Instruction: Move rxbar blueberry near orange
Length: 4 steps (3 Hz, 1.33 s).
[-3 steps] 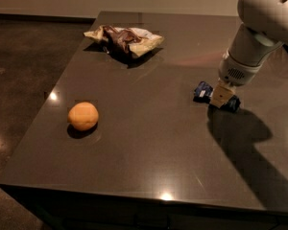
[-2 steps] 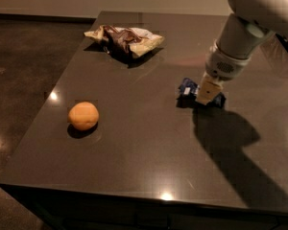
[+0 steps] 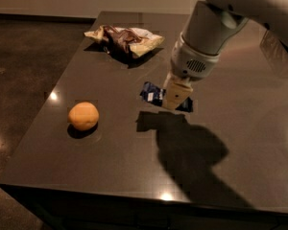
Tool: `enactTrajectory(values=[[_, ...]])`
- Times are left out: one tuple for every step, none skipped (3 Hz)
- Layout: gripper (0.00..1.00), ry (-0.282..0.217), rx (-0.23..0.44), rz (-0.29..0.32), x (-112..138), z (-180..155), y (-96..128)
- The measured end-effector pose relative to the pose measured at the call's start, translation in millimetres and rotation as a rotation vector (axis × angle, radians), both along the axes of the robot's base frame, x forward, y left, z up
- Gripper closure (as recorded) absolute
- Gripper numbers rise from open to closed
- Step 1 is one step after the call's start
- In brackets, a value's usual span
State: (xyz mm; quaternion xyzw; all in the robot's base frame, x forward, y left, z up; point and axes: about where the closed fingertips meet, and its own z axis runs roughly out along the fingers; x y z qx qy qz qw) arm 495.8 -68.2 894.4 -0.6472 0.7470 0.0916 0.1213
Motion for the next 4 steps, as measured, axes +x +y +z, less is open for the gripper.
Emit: enactTrajectory(values=[[1.00, 0.027, 0.002, 0.082, -23, -6, 32], [1.00, 0.043, -0.006, 0.147, -44, -17, 59], [1.00, 0.048, -0.010, 0.183, -56, -25, 79], [1.00, 0.055, -0.015, 0.196, -60, -35, 93]])
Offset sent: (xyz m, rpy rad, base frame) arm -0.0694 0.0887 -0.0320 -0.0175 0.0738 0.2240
